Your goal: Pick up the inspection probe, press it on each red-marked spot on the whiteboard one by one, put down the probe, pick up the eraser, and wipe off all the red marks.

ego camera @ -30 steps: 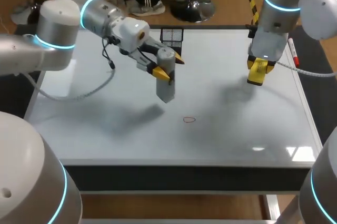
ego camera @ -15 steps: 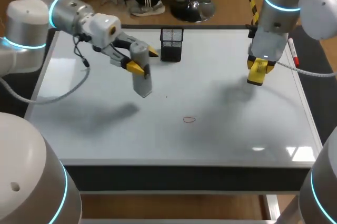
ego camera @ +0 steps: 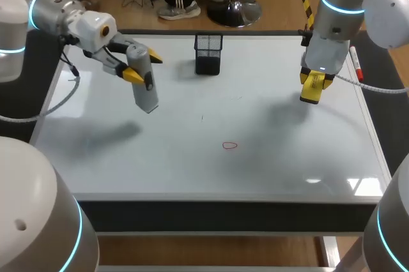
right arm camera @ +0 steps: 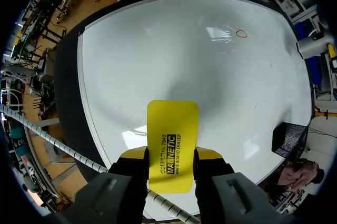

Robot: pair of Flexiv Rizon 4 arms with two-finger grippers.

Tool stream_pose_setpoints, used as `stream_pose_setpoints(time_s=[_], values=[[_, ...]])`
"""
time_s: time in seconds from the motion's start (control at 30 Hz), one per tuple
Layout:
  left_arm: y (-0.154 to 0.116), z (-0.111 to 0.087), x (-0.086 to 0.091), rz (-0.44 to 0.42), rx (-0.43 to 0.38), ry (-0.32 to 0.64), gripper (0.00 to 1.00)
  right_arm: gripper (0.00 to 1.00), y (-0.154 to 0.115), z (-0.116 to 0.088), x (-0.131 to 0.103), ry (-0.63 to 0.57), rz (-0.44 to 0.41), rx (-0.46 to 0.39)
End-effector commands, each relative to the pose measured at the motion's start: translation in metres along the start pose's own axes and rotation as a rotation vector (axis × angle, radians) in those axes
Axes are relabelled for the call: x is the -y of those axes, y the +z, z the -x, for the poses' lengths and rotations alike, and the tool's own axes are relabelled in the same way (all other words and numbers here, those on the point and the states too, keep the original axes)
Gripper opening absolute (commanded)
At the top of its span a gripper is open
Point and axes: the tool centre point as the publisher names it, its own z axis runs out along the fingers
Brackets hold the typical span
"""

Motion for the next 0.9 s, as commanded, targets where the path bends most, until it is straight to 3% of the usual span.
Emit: stream_pose_setpoints(time_s=[0.03, 0.4, 0.9], values=[[-0.0092, 0.0073, -0.0069, -0.016, -0.015, -0.002, 0.0, 0.0, -0.0007, -0.0004, 0.0007, -0.002, -0.001, -0.003], [-0.0185, 0.0137, -0.0108, -0.025, 0.049, 0.036, 0.0, 0.0, -0.0007, -0.0004, 0.0007, -0.002, -0.001, -0.003], [-0.0185, 0.0137, -0.0108, -0.025, 0.049, 0.036, 0.0, 0.0, -0.0007, -0.0004, 0.0007, -0.002, -0.001, -0.003]])
